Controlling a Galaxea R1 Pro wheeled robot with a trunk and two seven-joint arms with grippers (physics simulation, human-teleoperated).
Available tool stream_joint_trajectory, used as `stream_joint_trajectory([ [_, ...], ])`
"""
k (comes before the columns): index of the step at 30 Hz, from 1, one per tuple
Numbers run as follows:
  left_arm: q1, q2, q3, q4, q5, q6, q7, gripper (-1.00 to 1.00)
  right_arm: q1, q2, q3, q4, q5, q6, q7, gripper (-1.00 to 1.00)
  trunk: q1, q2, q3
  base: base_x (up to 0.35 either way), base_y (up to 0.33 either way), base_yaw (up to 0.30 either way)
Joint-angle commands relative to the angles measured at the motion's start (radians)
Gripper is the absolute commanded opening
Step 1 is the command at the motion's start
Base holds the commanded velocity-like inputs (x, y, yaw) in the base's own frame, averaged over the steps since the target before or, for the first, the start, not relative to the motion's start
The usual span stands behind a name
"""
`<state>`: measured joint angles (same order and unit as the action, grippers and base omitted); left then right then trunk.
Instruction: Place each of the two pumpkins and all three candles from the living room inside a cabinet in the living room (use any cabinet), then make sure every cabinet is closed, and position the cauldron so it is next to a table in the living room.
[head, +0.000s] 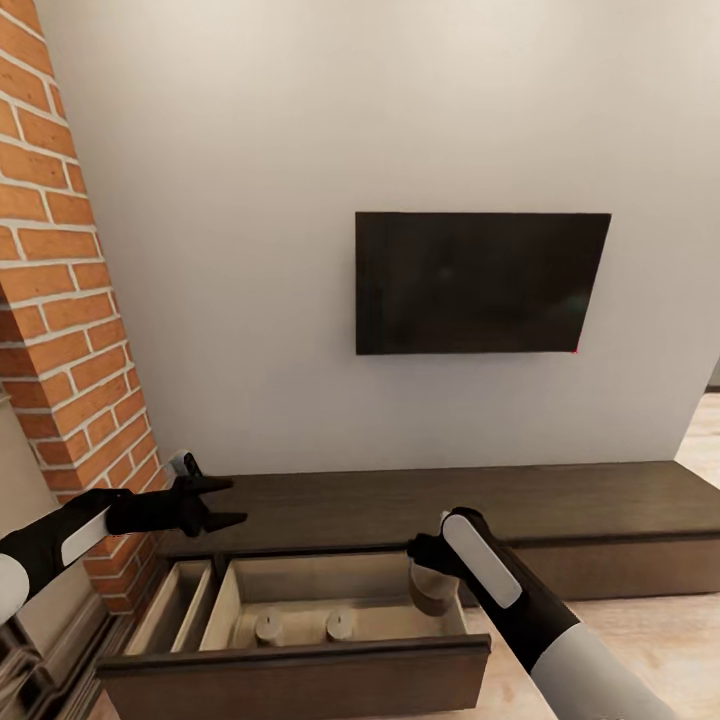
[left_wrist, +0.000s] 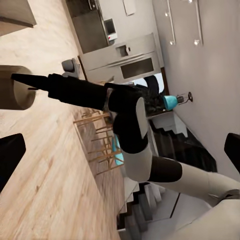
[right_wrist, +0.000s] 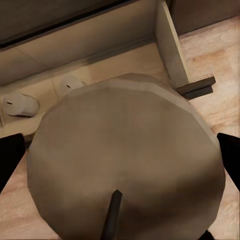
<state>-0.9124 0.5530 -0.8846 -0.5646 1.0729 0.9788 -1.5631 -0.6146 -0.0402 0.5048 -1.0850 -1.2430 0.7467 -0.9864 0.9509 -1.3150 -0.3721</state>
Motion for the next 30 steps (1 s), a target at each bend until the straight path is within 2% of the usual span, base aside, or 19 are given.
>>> stream_joint_trajectory([
  [1,-0.002,0.001,-0.006,0.0,0.002,0.011,-0.008,1.0,-0.002,0.006,0.003,0.015,0.011,-0.005,-0.004,-1.0,0.001,-0.001,-0.001,0.314,0.0,0.0],
  [3,-0.002,0.001,-0.006,0.0,0.002,0.011,-0.008,1.0,-0.002,0.025,0.003,0.056,0.07,-0.028,0.025,-1.0,0.001,-0.001,-0.001,0.27,0.0,0.0],
  [6,-0.002,0.001,-0.006,0.0,0.005,0.011,-0.008,1.0,-0.003,0.05,0.003,0.144,0.163,-0.051,0.125,-1.0,0.001,-0.001,-0.001,0.152,0.0,0.0],
  [9,-0.002,0.001,-0.005,0.0,0.009,0.011,-0.008,1.0,-0.006,0.061,0.002,0.222,0.209,-0.058,0.2,-1.0,0.001,-0.001,-0.001,0.042,0.0,0.0],
  [17,-0.002,0.001,-0.005,0.0,0.007,0.011,-0.008,1.0,-0.008,0.065,0.002,0.266,0.225,-0.06,0.231,-1.0,0.001,-0.001,-0.001,0.014,0.0,0.0],
  [30,-0.002,0.001,-0.005,0.0,0.007,0.011,-0.008,1.0,-0.008,0.066,0.005,0.266,0.224,-0.057,0.232,-1.0,0.001,-0.001,-0.001,0.158,0.005,0.0],
])
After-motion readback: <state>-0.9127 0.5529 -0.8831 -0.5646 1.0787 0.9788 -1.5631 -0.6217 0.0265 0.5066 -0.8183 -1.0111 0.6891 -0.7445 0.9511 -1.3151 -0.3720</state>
